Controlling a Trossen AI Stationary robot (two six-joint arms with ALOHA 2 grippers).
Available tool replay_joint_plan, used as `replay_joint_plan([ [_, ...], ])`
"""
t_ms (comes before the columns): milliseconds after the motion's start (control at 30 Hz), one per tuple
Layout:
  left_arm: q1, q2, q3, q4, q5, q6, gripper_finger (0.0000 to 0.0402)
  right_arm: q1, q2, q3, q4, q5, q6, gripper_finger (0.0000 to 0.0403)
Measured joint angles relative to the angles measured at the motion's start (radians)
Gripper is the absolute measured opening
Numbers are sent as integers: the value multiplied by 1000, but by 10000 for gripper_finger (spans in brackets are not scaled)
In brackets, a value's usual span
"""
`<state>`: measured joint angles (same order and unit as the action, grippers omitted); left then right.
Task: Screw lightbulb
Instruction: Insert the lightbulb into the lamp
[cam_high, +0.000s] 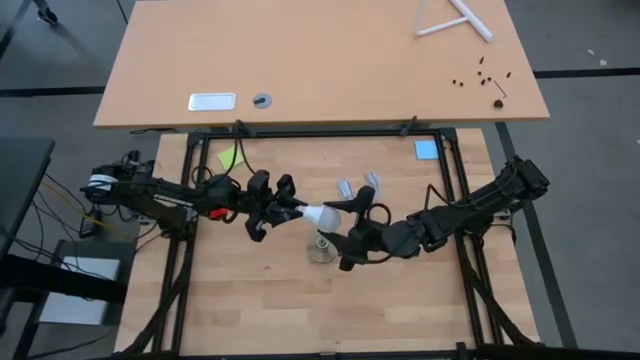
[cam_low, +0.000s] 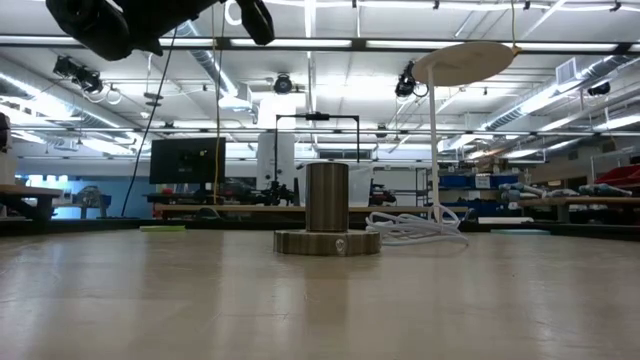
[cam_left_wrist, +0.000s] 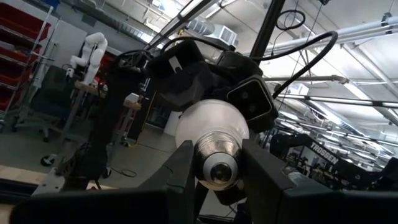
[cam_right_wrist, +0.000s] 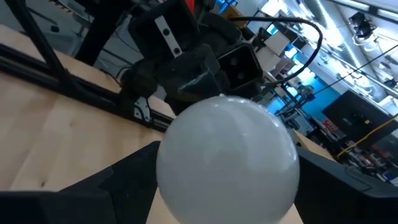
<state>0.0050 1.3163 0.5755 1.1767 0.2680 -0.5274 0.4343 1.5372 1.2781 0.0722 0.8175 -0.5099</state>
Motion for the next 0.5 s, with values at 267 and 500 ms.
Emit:
replay_joint_plan([
  [267, 0, 0, 0, 6, 0, 0, 95, -1, 0, 0, 10, 0, -24, 305],
  [500, 0, 0, 0, 6, 0, 2, 95, 0, 0, 0, 10, 1, -25, 304],
])
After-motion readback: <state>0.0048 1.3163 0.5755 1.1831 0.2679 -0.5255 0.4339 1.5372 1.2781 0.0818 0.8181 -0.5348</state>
